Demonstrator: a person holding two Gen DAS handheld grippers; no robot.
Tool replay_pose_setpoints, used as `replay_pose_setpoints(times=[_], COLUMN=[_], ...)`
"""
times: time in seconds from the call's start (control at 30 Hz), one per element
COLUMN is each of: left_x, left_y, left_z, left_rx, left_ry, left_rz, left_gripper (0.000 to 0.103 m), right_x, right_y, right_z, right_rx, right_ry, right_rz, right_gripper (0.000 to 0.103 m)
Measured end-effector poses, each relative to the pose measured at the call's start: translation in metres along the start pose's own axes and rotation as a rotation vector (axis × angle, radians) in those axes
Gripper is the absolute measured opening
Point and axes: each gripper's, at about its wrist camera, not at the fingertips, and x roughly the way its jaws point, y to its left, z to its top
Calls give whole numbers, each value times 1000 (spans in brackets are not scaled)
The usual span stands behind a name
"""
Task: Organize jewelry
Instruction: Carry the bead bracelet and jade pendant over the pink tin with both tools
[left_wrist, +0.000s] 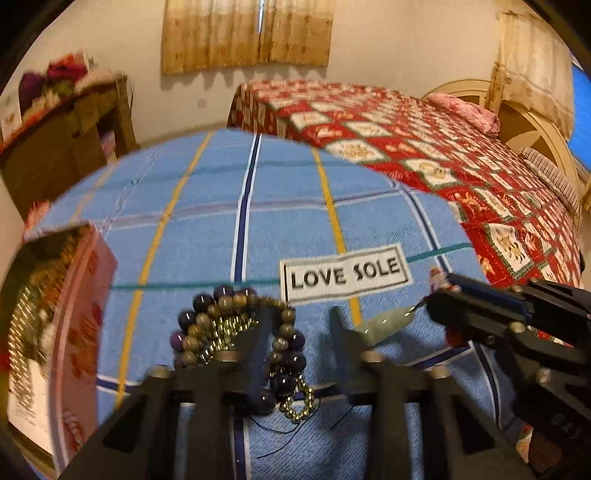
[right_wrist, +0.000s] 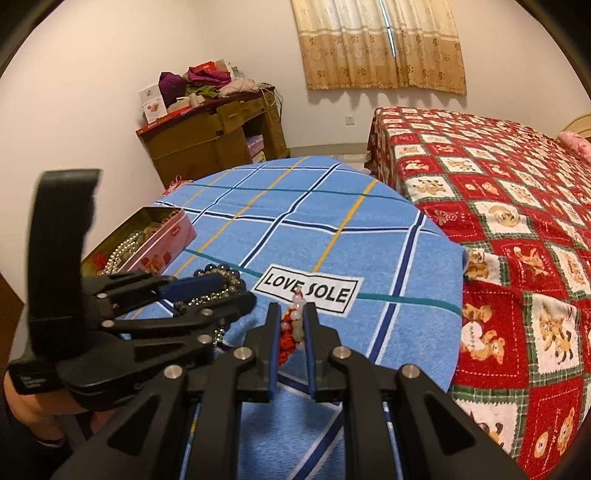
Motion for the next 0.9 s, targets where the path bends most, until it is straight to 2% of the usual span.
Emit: replay_pose_setpoints(times=[0.07,0.27,0.67,0.8,0.9], left_x=[-6,-39,-99,-116,-123], left_y=[6,11,47,58,64], left_z=[0,3,9,9,8], left_rx=[-30,-44,-129,-142,-133], left_ry=[-21,-106,-244,-287,-305], left_rz=[-12,-50,-54,-28,23], left_gripper=[8,8,8,8,8], right_x=[-1,-5,-16,-18,-20], right_y=[-1,2,25,35,45], right_z=[0,3,18,25,30], right_rx=[4,1,-57,-84,-107], right_ry=[-2,-18,-43,-54,-59], right_rz=[2,9,24,35,54], right_gripper=[14,14,14,14,14])
